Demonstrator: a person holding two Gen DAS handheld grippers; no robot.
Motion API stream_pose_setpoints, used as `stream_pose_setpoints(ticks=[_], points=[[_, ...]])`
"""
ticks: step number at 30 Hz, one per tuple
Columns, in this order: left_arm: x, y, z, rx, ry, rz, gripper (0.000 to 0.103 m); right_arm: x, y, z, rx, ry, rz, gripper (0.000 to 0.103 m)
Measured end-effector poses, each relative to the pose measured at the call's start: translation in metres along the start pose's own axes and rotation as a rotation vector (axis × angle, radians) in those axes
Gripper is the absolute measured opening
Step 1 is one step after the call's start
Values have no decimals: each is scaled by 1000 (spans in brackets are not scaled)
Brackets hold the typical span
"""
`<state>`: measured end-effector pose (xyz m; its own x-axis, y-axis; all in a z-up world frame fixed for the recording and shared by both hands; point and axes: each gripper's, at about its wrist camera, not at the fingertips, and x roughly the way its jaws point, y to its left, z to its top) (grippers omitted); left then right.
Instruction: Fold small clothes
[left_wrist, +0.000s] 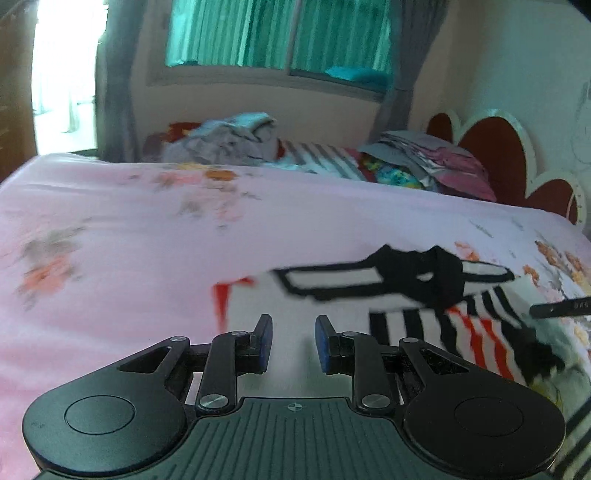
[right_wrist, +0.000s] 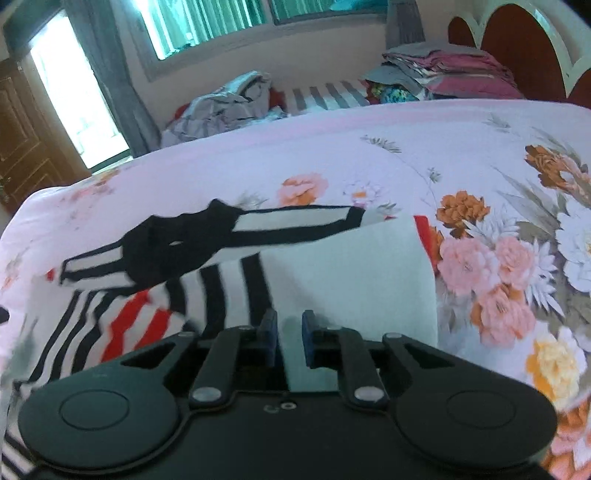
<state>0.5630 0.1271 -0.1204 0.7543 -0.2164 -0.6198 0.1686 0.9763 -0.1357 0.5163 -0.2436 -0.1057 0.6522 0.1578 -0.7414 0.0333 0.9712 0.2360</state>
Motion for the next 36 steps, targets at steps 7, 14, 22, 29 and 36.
stream_pose_setpoints(ticks=[7, 14, 22, 29, 36], points=[[68, 26, 6, -42, 116, -50, 24, 24, 6, -3, -55, 32, -107, 1], [33, 12, 5, 7, 22, 60, 24, 0, 45, 1, -84, -75, -77, 43], [42, -46, -3, 60, 50, -64, 32, 38, 142, -11, -204, 20, 131, 37], [42, -61, -29, 114, 73, -16, 54, 39, 133, -28, -255, 43, 31, 31], [38, -15, -16, 106, 51, 30, 42, 9, 47, -27, -122, 29, -118, 36]])
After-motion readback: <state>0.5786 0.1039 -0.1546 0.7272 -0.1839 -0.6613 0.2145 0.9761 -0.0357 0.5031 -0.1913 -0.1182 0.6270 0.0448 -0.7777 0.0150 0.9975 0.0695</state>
